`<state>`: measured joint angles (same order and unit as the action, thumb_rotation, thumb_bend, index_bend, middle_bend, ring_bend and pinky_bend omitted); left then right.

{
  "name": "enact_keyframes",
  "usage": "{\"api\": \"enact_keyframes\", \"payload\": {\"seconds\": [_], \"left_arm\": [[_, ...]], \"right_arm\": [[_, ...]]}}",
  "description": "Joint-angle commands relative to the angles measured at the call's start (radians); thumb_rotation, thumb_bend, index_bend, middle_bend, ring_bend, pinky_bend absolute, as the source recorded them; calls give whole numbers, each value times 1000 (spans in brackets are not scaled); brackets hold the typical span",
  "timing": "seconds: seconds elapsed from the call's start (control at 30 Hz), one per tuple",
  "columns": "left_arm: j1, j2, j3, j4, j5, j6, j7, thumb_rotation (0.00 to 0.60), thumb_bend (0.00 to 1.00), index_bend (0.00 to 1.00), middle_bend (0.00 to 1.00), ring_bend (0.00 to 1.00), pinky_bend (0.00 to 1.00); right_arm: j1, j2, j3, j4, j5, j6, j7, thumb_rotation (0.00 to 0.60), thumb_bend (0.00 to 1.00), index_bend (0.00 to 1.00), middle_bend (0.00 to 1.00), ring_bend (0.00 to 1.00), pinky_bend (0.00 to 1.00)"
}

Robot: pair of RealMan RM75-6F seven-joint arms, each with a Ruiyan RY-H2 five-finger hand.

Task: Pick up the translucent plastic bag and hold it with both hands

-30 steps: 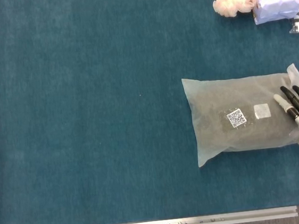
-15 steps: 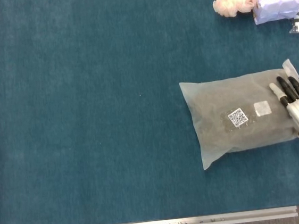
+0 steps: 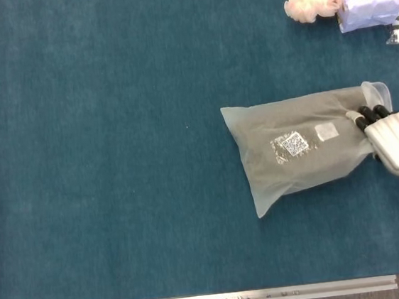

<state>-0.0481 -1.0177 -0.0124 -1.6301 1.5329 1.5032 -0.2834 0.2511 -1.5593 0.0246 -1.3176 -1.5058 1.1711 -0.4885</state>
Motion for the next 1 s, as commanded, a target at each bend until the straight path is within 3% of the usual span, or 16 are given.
{"api": "enact_keyframes", "payload": {"seconds": [0.03, 0.27, 0.73, 1.0], "left_arm": [[-2, 1, -2, -1, 1, -1, 0, 600, 448, 242, 183, 137, 241], [-21, 11, -9, -8, 3, -20, 8, 600, 448, 243, 183, 137, 241], [-93, 20, -29, -14, 37, -77, -8, 600, 448, 241, 183, 137, 241], [-161, 44, -34, -50, 71, -147, -20, 600, 433, 165, 179, 137, 240]], "right_arm": [[5, -2, 1, 20, -17, 25, 39, 600, 959, 659, 627, 660, 865], [14, 0, 24, 35, -47, 98, 144, 600, 966, 791, 770, 802, 999], [56, 79, 81, -92, -104, 198, 234, 600, 966, 833, 822, 854, 1000], [101, 110, 133, -196, -87, 190, 219, 600, 966, 835, 825, 859, 1000]]}}
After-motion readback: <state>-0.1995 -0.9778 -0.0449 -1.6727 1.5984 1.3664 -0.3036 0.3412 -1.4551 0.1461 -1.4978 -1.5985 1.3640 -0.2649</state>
